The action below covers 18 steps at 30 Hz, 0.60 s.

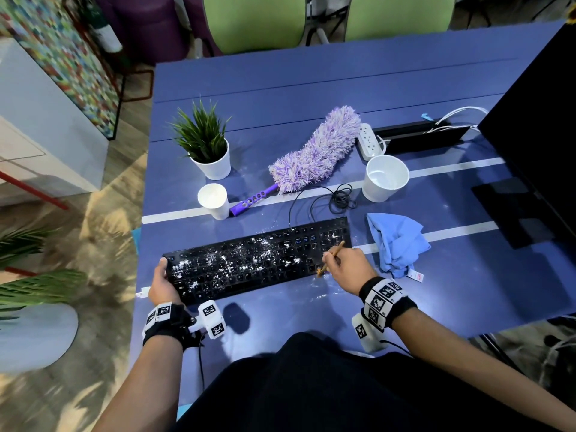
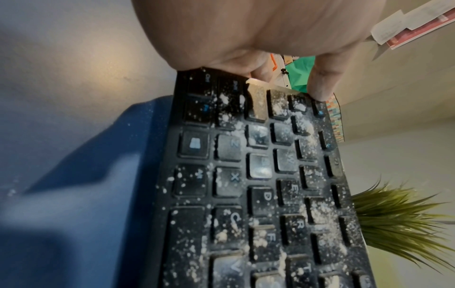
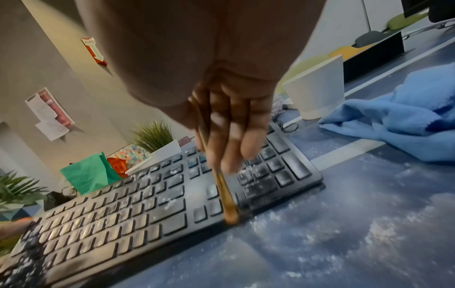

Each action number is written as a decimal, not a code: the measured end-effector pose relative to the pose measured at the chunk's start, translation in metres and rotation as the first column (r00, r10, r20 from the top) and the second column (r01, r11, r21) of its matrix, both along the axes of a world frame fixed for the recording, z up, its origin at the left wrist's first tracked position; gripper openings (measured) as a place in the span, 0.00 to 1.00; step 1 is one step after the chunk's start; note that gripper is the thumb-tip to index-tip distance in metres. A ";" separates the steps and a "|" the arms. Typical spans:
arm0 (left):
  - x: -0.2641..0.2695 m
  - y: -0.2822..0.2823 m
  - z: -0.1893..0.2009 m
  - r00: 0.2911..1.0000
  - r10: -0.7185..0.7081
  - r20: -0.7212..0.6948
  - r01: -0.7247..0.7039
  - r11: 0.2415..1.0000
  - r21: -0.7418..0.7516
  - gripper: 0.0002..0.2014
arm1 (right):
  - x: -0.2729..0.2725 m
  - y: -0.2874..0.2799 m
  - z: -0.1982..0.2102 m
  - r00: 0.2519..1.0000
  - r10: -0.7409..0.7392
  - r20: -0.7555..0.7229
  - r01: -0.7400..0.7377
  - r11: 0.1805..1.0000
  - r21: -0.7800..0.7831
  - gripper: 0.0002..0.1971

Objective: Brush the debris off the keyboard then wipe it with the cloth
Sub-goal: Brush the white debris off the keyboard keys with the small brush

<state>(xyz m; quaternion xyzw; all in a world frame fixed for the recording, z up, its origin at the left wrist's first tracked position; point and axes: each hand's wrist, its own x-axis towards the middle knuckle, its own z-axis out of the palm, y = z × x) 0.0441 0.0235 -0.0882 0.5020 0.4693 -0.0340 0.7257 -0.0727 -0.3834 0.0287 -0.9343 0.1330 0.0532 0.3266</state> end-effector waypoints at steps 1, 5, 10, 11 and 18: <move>0.001 0.001 -0.002 1.000 0.013 -0.004 -0.013 1.000 0.003 0.45 | -0.002 0.001 0.001 1.000 -0.008 0.006 0.008 1.000 0.011 0.20; 0.001 -0.001 -0.001 1.000 0.019 0.006 -0.019 1.000 0.010 0.44 | -0.004 0.000 0.006 0.999 -0.026 0.041 0.026 1.000 0.017 0.19; 0.002 0.004 -0.006 1.000 0.014 -0.012 -0.014 1.000 -0.003 0.45 | 0.000 -0.005 0.007 0.994 -0.051 0.100 0.050 0.999 0.008 0.16; 0.004 0.006 -0.010 1.000 0.011 -0.006 -0.011 1.000 -0.008 0.46 | 0.001 -0.006 0.004 0.996 -0.043 0.072 0.045 0.999 -0.022 0.18; 0.000 0.000 0.000 1.000 0.013 -0.002 -0.013 1.000 0.001 0.47 | -0.008 -0.011 -0.002 0.986 -0.133 0.099 0.122 0.987 0.103 0.24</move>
